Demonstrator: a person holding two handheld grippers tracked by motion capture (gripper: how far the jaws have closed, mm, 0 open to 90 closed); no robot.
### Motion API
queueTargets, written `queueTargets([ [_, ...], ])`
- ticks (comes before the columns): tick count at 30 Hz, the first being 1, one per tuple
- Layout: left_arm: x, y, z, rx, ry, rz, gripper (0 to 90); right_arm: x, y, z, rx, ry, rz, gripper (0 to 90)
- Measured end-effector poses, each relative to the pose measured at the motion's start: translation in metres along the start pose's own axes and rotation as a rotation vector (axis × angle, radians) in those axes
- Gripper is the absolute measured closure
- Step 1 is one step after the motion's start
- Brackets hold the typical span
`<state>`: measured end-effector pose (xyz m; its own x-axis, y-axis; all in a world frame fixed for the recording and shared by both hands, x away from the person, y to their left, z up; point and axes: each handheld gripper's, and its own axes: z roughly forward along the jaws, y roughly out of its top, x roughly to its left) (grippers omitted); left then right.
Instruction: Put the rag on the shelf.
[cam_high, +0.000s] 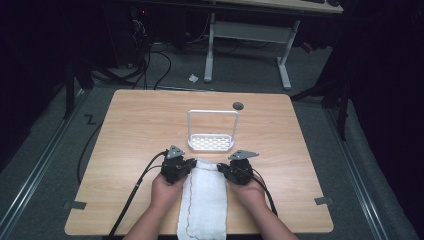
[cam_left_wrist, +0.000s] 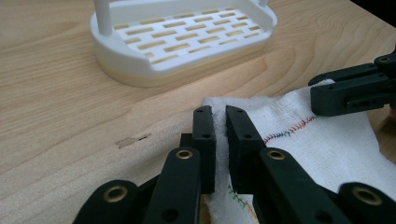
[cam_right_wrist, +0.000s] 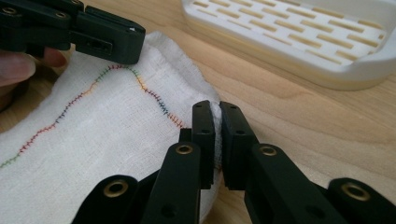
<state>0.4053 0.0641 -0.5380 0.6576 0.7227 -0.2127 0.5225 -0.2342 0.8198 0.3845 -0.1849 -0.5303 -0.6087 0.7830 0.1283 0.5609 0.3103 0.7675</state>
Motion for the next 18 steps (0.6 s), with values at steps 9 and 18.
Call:
queueTargets([
  [9,-0.004,-0.004,-0.006,-0.056,0.001,0.032,82.8,0.004,-0.005,-0.006,-0.063,-0.003,0.010,85.7],
  [18,-0.012,0.000,-0.015,-0.106,0.007,0.041,83.3,0.017,-0.004,-0.026,-0.131,-0.025,-0.021,86.0],
])
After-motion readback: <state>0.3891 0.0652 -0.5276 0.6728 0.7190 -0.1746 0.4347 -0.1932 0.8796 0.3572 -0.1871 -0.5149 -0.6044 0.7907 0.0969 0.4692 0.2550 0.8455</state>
